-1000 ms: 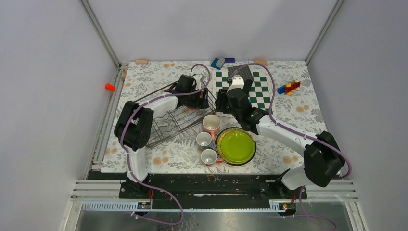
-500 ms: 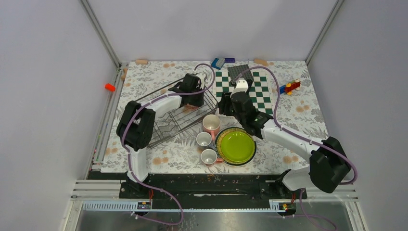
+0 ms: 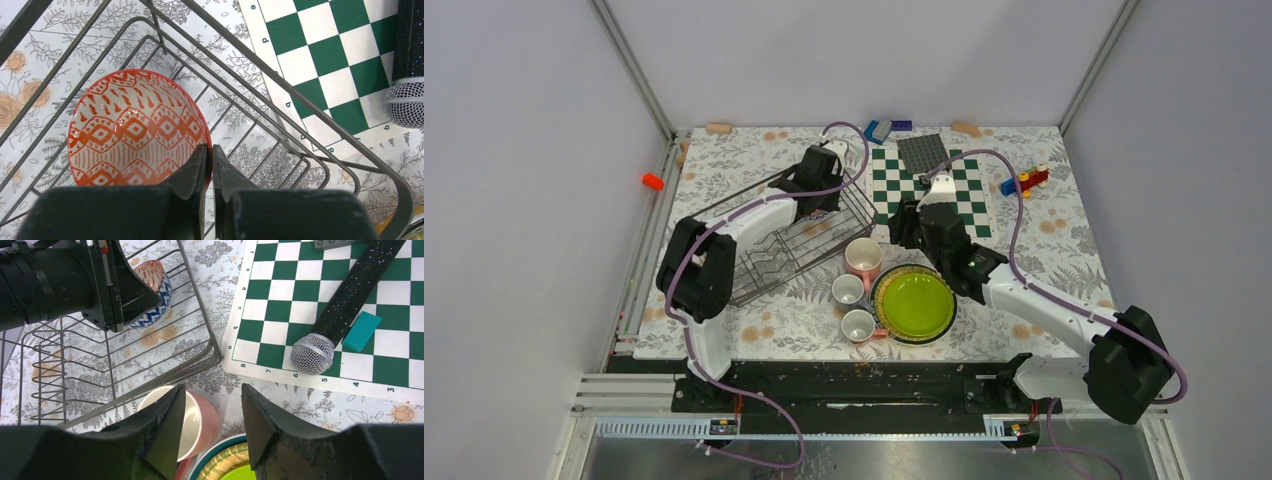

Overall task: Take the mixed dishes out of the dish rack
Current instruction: Pick up the bowl from the dish rack.

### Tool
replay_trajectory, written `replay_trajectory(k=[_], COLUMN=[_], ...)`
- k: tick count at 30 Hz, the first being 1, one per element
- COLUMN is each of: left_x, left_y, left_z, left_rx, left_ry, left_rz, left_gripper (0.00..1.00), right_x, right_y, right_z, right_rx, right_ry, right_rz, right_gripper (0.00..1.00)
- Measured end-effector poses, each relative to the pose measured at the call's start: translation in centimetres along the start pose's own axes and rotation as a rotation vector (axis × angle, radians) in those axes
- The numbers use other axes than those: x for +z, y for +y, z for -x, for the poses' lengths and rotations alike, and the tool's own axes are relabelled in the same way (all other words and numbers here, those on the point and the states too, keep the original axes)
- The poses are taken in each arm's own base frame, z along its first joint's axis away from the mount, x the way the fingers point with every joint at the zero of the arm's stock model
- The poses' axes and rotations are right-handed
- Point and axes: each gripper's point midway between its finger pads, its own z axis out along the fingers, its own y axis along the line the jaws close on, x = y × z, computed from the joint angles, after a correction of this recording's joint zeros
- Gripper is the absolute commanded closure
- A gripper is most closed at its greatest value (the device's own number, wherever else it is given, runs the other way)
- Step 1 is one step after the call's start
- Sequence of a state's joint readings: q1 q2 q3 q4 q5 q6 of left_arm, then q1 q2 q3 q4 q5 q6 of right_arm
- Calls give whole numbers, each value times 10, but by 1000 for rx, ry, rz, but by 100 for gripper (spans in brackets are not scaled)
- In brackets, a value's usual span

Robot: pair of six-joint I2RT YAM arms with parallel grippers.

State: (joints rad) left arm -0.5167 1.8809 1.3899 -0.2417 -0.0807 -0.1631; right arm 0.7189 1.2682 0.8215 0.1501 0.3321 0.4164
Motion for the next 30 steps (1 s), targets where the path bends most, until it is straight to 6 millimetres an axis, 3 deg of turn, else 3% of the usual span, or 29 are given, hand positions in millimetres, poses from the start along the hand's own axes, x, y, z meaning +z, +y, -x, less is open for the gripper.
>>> replay_trajectory(k=[14,24,30], left_x=[-33,-89,-132], left_y=[4,3,-26], left_z=[2,51,78], left_rx=[48,193,438], left_ry=[2,-152,-264], left_rz=[51,46,-52], left_gripper=[100,100,100], right_x=[-10,-21,-38], right_y=[-2,5,6], right_z=[4,15,29], right_rx=[13,42,65], right_ry=[-29,-56,-86], right_rz=[16,60,80], right_gripper=[45,36,32])
